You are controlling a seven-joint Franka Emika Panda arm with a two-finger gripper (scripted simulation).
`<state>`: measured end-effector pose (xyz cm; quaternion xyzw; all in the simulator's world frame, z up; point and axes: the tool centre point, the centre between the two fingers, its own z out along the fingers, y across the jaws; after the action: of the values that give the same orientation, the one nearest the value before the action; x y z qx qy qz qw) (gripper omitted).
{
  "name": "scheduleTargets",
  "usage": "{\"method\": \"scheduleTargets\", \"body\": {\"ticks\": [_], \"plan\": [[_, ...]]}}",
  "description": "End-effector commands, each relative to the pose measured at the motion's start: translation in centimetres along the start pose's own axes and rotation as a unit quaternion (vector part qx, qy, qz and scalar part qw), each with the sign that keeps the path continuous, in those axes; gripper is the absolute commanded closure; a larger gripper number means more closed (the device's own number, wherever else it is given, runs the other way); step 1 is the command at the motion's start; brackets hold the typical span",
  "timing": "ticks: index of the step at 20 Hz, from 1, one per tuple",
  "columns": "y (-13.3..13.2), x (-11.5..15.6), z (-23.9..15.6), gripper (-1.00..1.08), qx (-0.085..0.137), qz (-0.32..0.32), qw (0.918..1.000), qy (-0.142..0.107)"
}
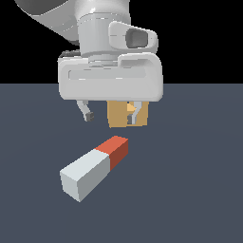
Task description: Insert the peg into the horizontal hole in a box.
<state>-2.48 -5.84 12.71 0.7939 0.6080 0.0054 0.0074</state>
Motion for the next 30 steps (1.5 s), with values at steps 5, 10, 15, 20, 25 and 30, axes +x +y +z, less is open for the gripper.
{"method": "scheduleTargets", "body": {"ticks": [5,10,15,20,25,30], "plan": [[-2.2,-3.7,3.5,-0.92,0.006,0.096,0.9954,-0.002],[-3.4,-5.1,5.0,-0.92,0.008,0.135,0.9908,-0.002],[-3.6,-5.3,5.3,-0.92,0.009,0.142,0.9898,-0.001],[-3.6,-5.3,5.6,-0.92,0.009,0.142,0.9899,-0.002],[-3.7,-5.3,7.4,-0.92,0.009,0.142,0.9898,-0.001],[-3.8,-5.3,9.6,-0.92,0.009,0.142,0.9898,-0.001]]}}
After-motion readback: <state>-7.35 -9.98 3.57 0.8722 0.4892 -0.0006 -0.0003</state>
